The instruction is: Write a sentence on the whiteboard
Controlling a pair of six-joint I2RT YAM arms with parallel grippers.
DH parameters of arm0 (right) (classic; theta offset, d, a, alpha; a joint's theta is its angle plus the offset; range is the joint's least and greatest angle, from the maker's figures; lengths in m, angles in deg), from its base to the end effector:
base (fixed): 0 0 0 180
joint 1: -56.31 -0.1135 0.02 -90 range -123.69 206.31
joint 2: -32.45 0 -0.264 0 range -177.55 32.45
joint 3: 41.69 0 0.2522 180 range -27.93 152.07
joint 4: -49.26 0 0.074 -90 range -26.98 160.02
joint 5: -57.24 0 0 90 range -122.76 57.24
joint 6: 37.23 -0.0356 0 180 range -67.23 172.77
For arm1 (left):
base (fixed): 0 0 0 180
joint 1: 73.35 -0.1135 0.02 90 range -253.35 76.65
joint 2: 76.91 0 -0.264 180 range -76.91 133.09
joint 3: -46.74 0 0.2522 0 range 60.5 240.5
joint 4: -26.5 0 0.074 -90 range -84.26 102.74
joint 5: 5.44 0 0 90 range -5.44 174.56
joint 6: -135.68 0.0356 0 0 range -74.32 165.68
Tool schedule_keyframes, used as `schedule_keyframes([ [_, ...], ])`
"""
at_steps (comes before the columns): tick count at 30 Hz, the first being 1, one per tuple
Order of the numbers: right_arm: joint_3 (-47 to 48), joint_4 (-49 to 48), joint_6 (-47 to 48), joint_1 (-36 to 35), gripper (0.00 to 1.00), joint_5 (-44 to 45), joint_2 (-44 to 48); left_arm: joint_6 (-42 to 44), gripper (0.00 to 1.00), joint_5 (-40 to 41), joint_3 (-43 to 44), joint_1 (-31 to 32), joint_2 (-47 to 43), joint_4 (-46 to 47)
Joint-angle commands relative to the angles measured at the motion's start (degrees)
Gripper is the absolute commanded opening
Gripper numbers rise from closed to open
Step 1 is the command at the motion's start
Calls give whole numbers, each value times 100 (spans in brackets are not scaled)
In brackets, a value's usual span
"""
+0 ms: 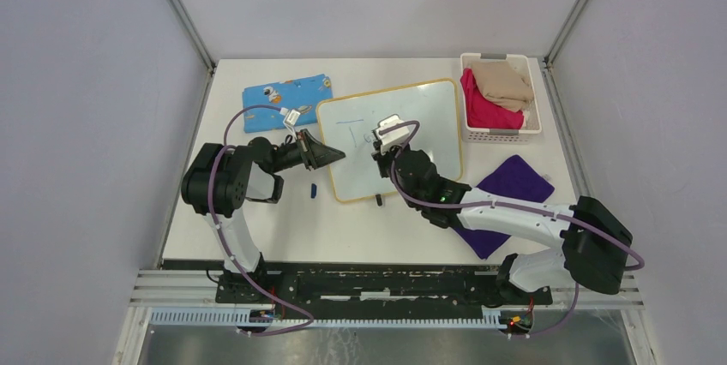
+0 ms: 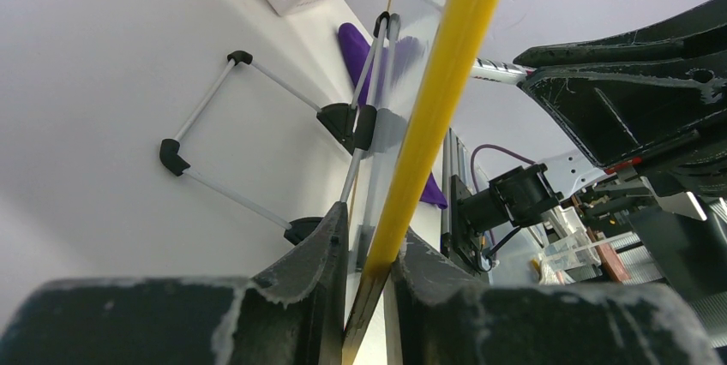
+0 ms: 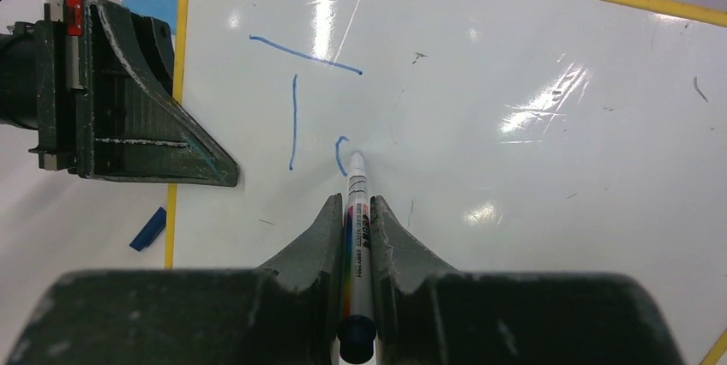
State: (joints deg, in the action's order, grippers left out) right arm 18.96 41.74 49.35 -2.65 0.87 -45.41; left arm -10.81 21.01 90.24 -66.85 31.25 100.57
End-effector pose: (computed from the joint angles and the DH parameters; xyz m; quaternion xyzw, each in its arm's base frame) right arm 0.1755 0.2533 0.2795 -0.1758 0.7343 0.1305 0.6426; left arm 0.2933 -0.0655 0.1511 0.1317 0.6680 -0.6291 0.3750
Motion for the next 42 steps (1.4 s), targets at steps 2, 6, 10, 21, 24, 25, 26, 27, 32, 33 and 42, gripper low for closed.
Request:
schedule_keyframes([
  [2,361,-166,100,29,0,28,-94,-169,3,-221,23,31,19,1169],
  [6,378,-165,77,34,0,-68,-165,-162,4,-223,20,27,12,1168],
  [10,348,-164,52,21,0,-165,-167,-169,13,-235,25,27,16,1173],
  [21,65,-85,-24,26,0,-170,361,-186,32,-224,22,27,-12,1175],
  [24,-25,-76,-2,37,0,-100,616,-202,33,-227,19,27,3,1170],
  [25,-39,-62,30,33,0,-66,659,-200,34,-228,23,27,-4,1166],
  [26,-40,-69,57,30,0,-22,688,-200,34,-228,23,27,2,1168],
  [27,-40,-73,86,42,0,18,701,-204,33,-232,23,31,10,1170],
  [32,7,-151,121,142,0,27,644,-213,30,-236,19,27,-1,1172],
  [33,29,-170,121,156,0,17,611,-213,29,-243,23,27,2,1172],
  [42,145,-184,109,260,0,-22,375,-216,27,-243,32,27,12,1170],
])
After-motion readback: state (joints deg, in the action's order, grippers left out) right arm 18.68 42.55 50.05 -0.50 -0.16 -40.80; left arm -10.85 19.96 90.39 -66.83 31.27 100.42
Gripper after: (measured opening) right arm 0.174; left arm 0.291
